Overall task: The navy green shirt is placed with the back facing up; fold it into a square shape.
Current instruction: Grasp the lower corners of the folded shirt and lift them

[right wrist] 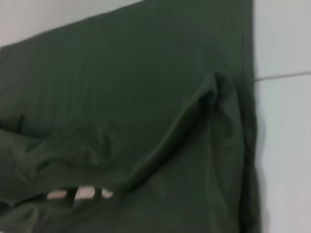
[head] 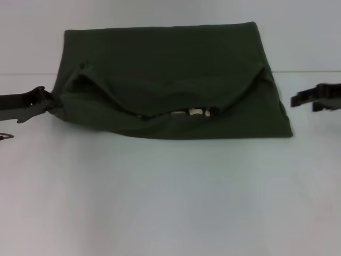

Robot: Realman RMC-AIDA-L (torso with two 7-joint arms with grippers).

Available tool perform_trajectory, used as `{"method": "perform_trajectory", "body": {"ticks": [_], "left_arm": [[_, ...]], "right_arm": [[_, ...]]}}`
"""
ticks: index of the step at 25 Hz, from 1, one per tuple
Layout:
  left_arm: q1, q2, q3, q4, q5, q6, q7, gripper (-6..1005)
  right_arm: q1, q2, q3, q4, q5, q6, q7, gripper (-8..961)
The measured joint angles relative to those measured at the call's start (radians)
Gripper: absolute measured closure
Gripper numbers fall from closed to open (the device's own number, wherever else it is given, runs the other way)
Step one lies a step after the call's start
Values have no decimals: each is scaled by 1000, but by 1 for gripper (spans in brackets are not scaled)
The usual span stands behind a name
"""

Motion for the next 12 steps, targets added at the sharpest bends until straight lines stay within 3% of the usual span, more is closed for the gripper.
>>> {"method": "perform_trajectory", "body": {"ticks": [5, 12], "left_arm": [[6, -3, -1, 1, -4, 2, -1, 999], [6, -11, -1, 1, -6, 0, -1, 999]], "right_arm": [[13, 30, -45, 63, -15, 93, 2, 234], [23, 48, -83, 114, -16, 178, 4, 255]]}}
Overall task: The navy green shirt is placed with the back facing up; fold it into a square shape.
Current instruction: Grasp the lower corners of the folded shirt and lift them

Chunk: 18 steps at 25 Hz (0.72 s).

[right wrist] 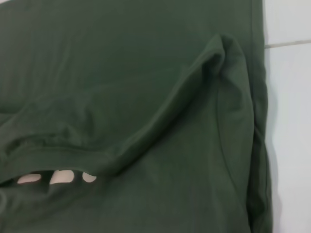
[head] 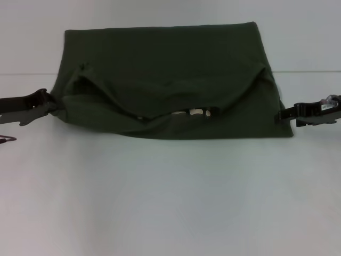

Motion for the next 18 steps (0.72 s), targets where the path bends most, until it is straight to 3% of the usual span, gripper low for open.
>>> {"method": "perform_trajectory", "body": {"ticks": [7, 18], "left_arm": [[-4, -1, 0, 0, -2, -4, 0, 999], [-4, -1, -6, 0, -3, -11, 0, 1000]], "right_arm": [[-8, 38, -19, 3, -2, 87, -7, 258], [7, 53, -59, 36, -7, 156, 1, 257]]}}
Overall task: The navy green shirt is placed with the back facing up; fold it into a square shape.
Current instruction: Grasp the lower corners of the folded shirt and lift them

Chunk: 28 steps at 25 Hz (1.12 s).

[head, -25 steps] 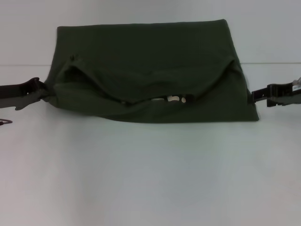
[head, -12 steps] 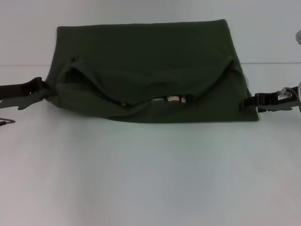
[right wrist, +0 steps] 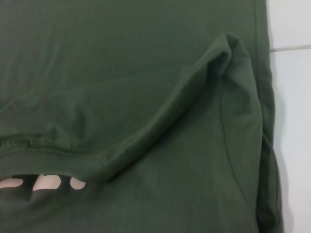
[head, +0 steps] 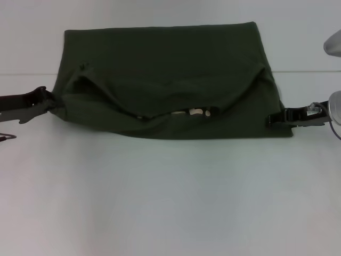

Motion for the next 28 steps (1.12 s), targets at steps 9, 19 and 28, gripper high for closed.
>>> {"method": "perform_trajectory", "body": {"ticks": [9, 19, 28], "left_arm": [[0, -3, -7, 0, 0, -4, 2, 1000], [1, -9, -8, 0, 0, -5, 4, 1000], [3, -13, -8, 0, 0, -1, 4, 1000]], "right_arm": [[9, 3, 1, 25, -1, 10, 0, 273], [10, -2, 0, 22, -1, 4, 2, 467], [6, -8, 6, 22, -2, -1, 3, 763]]}}
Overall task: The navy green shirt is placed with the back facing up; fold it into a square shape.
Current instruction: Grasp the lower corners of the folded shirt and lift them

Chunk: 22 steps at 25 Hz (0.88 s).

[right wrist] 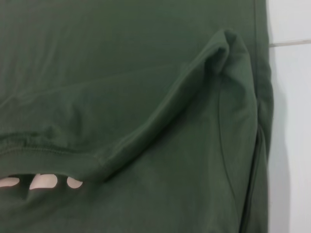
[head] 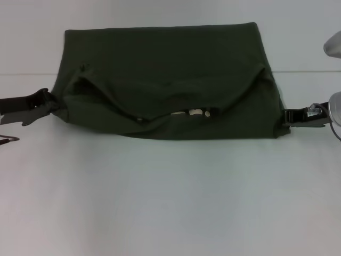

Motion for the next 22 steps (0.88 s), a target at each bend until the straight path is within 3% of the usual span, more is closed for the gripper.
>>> {"method": "perform_trajectory", "body": {"ticks": [4, 7, 11, 22], "left_arm": [[5, 4, 0, 17, 0, 37, -2, 999], [9, 22, 0, 25, 9, 104, -6, 999], [20, 54, -6, 43, 36, 227, -24, 999], [123, 71, -10, 223, 116, 550, -42, 1000]], "right_arm": [[-6, -7, 9, -24, 4, -55, 0, 869], [-20, -15, 20, -81, 5, -144, 1, 927], [-51, -30, 27, -180, 6, -293, 8, 922], [-159, -53, 47, -289, 7, -587, -11, 907]]}}
